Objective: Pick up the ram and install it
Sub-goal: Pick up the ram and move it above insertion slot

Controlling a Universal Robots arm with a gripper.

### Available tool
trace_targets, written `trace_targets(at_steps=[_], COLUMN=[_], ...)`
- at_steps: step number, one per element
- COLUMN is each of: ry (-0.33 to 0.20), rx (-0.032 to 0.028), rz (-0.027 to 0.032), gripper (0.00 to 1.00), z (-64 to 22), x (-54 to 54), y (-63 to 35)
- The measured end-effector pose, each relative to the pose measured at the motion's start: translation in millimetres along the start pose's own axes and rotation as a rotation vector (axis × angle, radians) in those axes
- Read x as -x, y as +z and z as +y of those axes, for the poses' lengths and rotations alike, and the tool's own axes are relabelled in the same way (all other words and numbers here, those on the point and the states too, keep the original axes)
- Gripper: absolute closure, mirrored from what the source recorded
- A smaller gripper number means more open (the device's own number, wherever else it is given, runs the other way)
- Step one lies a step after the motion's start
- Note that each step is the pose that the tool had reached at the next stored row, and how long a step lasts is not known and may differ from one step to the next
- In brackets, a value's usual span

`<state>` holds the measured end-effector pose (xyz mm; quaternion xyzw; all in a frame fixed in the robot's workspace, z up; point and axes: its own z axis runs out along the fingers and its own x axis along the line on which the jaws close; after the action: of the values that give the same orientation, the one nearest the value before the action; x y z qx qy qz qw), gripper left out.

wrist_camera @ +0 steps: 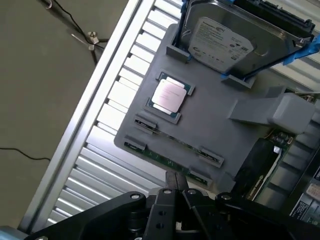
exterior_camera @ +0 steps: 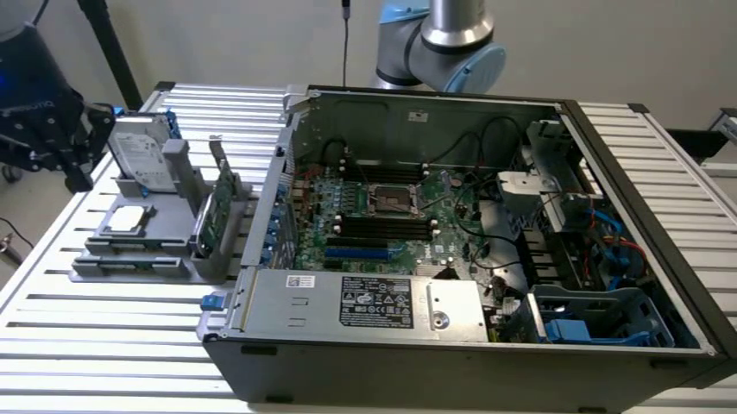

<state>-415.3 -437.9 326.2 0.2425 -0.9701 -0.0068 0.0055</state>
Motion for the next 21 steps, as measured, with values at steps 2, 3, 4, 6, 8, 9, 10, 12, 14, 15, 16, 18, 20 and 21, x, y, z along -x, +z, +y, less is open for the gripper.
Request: trace_targets(at_steps=[2,3,4,6,8,9,10,12,14,15,16,18,20,21], ry=[-0.036,-0.054,-0.074,-0.11,-0.145,-0.163,-0.181,-0.219,-0.255,-0.272,-0.291,-0.328,-0.364,-0.382], rx=[-0.0003,-0.0004,-0.0006,-0.0008,-0.0011,-0.0012,-0.0013,-0.0016,-0.0019,-0.002,-0.0022,-0.0024,-0.0026,-0.0028], rz=[0.0006,0.0009,0.0012,0.0018,0.0023,0.0027,0.003,0.0035,0.0041,0.0043,0.0047,0.0053,0.0058,0.0061], gripper=[0.89,0.89,0.89,0.89,0.89,0.89,0.89,0.89,0.89,0.89,0.89,0.89,0.89,0.89], z=[0.0,0.0,0.0,-0.1,-0.1,0.0,-0.1,-0.1,-0.1,0.0,-0.1,-0.1,-0.1,-0.1], x=[0.0,0.0,0.0,0.0,0.0,0.0,0.0,0.0,0.0,0.0,0.0,0.0,0.0,0.0], y=[0.3,0.5,0.7,1.0,1.3,1.5,1.6,2.0,2.3,2.5,2.6,2.9,3.3,3.4])
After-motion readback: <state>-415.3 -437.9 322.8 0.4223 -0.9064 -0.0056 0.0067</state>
